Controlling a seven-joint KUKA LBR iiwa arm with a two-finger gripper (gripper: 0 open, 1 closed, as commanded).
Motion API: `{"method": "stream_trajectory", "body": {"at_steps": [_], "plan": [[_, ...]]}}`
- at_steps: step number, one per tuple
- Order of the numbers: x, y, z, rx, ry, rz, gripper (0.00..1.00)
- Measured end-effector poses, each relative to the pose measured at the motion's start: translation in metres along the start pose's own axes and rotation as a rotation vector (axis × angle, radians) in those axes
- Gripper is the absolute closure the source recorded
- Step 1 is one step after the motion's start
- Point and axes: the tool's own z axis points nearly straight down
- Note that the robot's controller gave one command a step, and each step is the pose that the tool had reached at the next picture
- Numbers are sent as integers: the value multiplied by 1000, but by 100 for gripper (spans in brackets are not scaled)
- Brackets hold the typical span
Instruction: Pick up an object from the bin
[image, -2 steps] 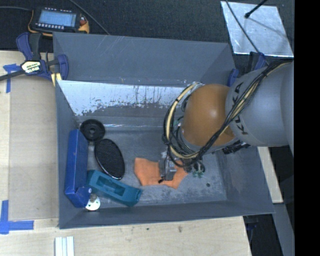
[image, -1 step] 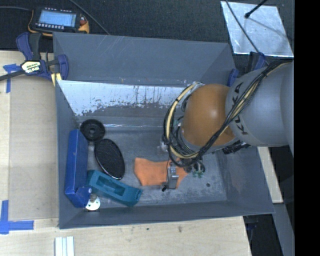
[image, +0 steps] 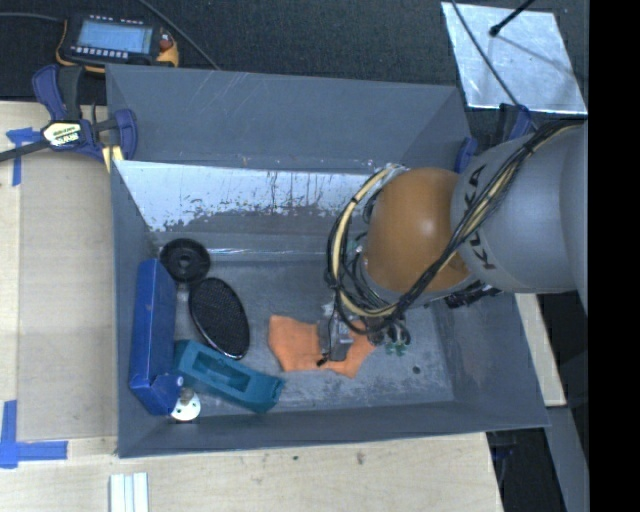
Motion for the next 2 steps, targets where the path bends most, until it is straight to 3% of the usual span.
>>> {"method": "stream_trajectory", "body": {"at_steps": [1, 2], "plan": [[0, 0, 0, 0, 0, 0, 0], [0, 0, 0, 0, 0, 0, 0]]}}
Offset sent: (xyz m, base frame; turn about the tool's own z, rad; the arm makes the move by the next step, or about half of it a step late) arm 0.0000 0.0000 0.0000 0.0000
